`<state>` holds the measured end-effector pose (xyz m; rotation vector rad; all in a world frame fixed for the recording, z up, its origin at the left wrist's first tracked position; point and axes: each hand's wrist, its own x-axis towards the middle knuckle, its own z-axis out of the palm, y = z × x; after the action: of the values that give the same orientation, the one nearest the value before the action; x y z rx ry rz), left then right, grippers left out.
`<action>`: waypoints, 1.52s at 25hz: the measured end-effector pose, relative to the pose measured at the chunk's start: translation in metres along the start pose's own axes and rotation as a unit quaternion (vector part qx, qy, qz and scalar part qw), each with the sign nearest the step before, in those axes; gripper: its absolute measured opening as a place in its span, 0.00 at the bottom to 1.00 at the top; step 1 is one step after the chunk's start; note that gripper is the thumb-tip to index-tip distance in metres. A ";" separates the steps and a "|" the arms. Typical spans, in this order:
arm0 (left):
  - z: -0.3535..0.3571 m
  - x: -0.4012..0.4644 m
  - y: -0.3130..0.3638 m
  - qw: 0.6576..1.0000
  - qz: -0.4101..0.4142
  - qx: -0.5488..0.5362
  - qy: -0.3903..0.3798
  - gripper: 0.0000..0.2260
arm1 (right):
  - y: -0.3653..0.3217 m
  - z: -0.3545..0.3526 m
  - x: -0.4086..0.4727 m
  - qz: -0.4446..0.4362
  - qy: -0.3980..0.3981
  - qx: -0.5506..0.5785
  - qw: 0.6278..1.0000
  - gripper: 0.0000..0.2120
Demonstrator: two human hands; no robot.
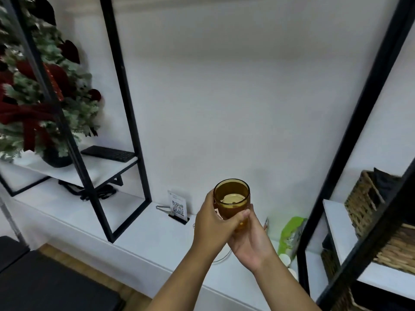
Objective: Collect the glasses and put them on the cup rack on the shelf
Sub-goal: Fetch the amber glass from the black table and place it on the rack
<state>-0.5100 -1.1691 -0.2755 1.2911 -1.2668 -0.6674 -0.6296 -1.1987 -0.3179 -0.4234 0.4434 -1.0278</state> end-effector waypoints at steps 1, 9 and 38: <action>-0.001 0.006 -0.006 1.000 -0.002 -0.009 -0.018 0.30 | 0.002 -0.004 0.006 -0.015 0.010 0.009 1.000 0.27; -0.013 0.051 -0.059 0.992 -0.029 -0.001 -0.124 0.39 | 0.009 -0.030 0.070 -0.054 0.072 0.049 0.995 0.26; 0.006 0.150 -0.383 0.907 -0.093 0.337 -0.234 0.39 | 0.054 -0.204 0.210 -0.157 0.419 -0.201 0.871 0.21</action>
<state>-0.3737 -1.3976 -0.5896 1.9068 -1.8875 -0.7293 -0.6069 -1.3852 -0.5486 -0.4070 1.4267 -1.4230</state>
